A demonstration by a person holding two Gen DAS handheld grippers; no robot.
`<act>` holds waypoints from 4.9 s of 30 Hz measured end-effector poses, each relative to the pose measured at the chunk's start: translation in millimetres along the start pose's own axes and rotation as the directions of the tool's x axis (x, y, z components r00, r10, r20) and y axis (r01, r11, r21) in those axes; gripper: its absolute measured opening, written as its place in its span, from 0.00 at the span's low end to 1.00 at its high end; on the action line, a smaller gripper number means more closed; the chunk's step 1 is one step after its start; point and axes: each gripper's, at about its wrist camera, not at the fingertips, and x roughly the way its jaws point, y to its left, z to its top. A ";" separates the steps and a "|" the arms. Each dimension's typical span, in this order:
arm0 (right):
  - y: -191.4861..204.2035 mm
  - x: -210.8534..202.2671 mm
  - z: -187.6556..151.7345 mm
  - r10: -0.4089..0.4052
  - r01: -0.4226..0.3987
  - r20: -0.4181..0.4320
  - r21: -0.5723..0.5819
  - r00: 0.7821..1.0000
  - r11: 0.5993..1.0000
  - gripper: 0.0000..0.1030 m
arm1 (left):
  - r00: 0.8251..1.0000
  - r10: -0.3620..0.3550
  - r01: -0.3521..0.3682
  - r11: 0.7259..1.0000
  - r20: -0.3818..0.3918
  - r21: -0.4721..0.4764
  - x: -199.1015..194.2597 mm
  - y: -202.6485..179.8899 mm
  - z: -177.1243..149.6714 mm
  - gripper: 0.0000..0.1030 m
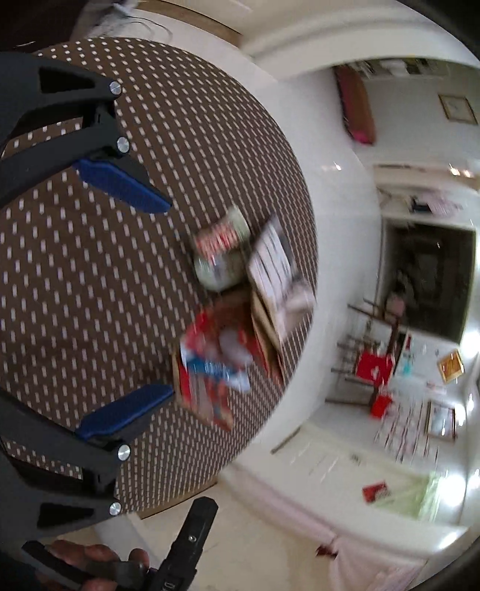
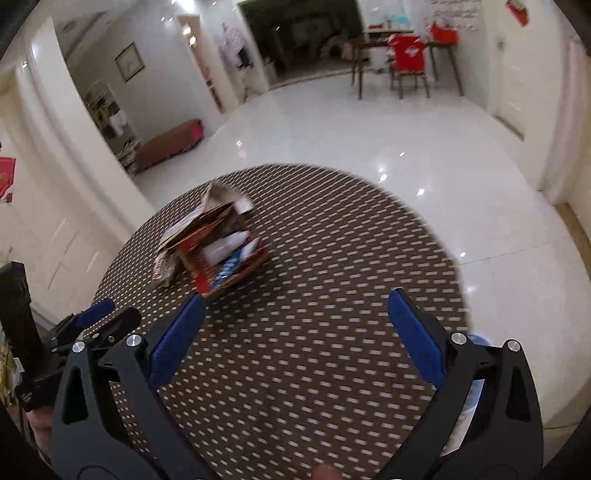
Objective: Collect trash
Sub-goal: 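Move both open tools back over the remaining trash on the table, then grasp the blue-white sachet with the right tool while the left tool grasps the red-checked snack bag, then carry the sachet and snack bag to the blue bucket and release both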
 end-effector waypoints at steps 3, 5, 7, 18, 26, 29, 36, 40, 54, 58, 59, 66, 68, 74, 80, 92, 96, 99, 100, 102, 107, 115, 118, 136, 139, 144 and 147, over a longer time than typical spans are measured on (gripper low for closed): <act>15.8 19.7 4.0 0.028 -0.029 -0.033 -0.016 0.999 0.999 0.94 | 1.000 0.027 -0.027 0.999 -0.014 -0.021 5.8 13.4 -2.2 0.89; 25.5 30.5 9.3 0.044 -0.045 -0.041 -0.031 0.998 0.998 0.94 | 0.999 0.037 -0.038 0.999 -0.025 -0.031 9.8 19.2 -6.1 0.89; 31.2 36.5 13.7 0.050 -0.052 -0.038 -0.043 0.998 0.998 0.94 | 0.999 0.046 -0.047 0.998 -0.029 -0.040 11.2 25.2 -9.8 0.89; 88.9 118.3 31.9 -0.088 0.003 -0.226 -0.349 0.970 0.937 0.64 | 0.996 0.068 -0.073 0.993 -0.057 -0.096 42.3 49.2 -13.4 0.89; 91.7 138.9 19.2 -0.134 0.047 -0.208 -0.377 0.969 0.925 0.27 | 0.996 0.080 -0.082 0.992 -0.027 -0.096 54.2 56.2 8.3 0.89; 84.8 133.6 17.9 -0.105 0.031 -0.199 -0.343 0.974 0.939 0.15 | 0.996 0.085 -0.086 0.992 -0.011 -0.096 58.6 56.2 21.4 0.89; 60.6 104.3 18.9 -0.021 -0.014 -0.135 -0.252 0.991 0.968 0.15 | 0.989 0.144 -0.147 0.985 -0.038 -0.090 90.5 55.2 47.4 0.82; 51.8 84.1 21.1 0.016 -0.037 -0.099 -0.220 0.995 0.975 0.15 | 0.987 0.153 -0.156 0.986 -0.047 -0.059 99.1 51.8 53.3 0.43; 40.2 21.4 18.2 0.117 -0.113 0.010 -0.161 0.993 0.980 0.15 | 0.998 0.057 -0.058 0.996 -0.011 -0.064 56.1 50.0 24.2 0.12; 28.2 -3.7 13.7 0.128 -0.121 0.041 -0.144 0.991 0.982 0.15 | 0.999 0.039 -0.038 0.997 0.016 -0.062 32.7 41.0 20.4 0.12; 26.2 -7.6 13.9 0.125 -0.117 0.048 -0.140 0.991 0.983 0.15 | 0.999 0.034 -0.033 0.998 0.021 -0.059 29.0 37.8 20.1 0.12; -4.1 -38.8 15.2 0.106 -0.097 0.104 -0.094 0.989 0.991 0.15 | 0.997 -0.025 0.027 0.999 0.072 -0.018 -2.6 1.8 22.8 0.12; -14.8 -49.1 14.8 0.100 -0.091 0.122 -0.077 0.987 0.993 0.15 | 0.996 -0.046 0.046 0.999 0.082 -0.002 -8.5 -11.4 24.7 0.12; -51.3 -77.5 8.8 0.064 -0.062 0.175 -0.013 0.983 0.998 0.15 | 0.990 -0.111 0.105 0.992 0.091 0.070 -17.7 -56.9 30.8 0.12; -101.7 -110.6 -3.1 0.000 -0.017 0.224 0.075 0.975 0.997 0.15 | 0.979 -0.190 0.175 0.970 0.078 0.167 -18.2 -117.3 31.6 0.12; -221.0 -161.5 -44.1 -0.193 0.124 0.221 0.292 0.956 0.948 0.15 | 0.932 -0.356 0.356 0.863 -0.071 0.359 19.0 -260.4 6.6 0.12; -258.0 -157.9 -61.8 -0.227 0.150 0.174 0.374 0.958 0.915 0.15 | 0.913 -0.370 0.408 0.816 -0.173 0.410 44.7 -308.3 -10.8 0.12; -285.0 -147.2 -76.5 -0.234 0.160 0.124 0.432 0.964 0.888 0.15 | 0.897 -0.359 0.440 0.780 -0.258 0.445 70.4 -342.5 -27.2 0.12; -292.3 -143.1 -81.5 -0.232 0.160 0.109 0.449 0.967 0.879 0.15 | 0.891 -0.353 0.451 0.770 -0.287 0.452 79.5 -352.0 -31.1 0.12; -303.4 -139.5 -87.0 -0.227 0.160 0.089 0.472 0.970 0.867 0.15 | 0.879 -0.339 0.468 0.754 -0.336 0.461 95.9 -369.7 -39.3 0.12; -333.2 -123.3 -99.9 -0.204 0.150 0.046 0.525 0.978 0.838 0.15 | 0.858 -0.270 0.477 0.733 -0.436 0.485 138.1 -404.8 -53.0 0.12; -374.8 -90.6 -117.0 -0.144 0.116 -0.003 0.603 0.990 0.789 0.17 | 0.820 -0.153 0.479 0.711 -0.551 0.515 196.3 -443.4 -67.5 0.21; -391.3 -78.9 -125.3 -0.124 0.101 -0.010 0.652 0.992 0.752 0.32 | 0.847 -0.115 0.433 0.718 -0.519 0.546 205.1 -447.7 -67.3 0.80; -361.7 -117.2 -127.3 -0.228 0.176 -0.009 0.670 0.974 0.722 0.94 | 0.899 -0.251 0.409 0.774 -0.359 0.484 136.6 -403.1 -30.4 0.85; -343.2 -126.8 -115.4 -0.242 0.177 0.012 0.646 0.970 0.743 0.94 | 0.911 -0.267 0.397 0.768 -0.313 0.502 116.0 -392.7 -26.1 0.85; -310.4 -135.1 -92.3 -0.250 0.172 0.048 0.600 0.967 0.782 0.94 | 0.920 -0.305 0.391 0.771 -0.246 0.503 81.0 -371.7 -16.0 0.85; -286.3 -139.4 -79.6 -0.249 0.166 0.072 0.565 0.966 0.808 0.94 | 0.923 -0.325 0.385 0.779 -0.207 0.495 61.5 -356.5 -8.2 0.86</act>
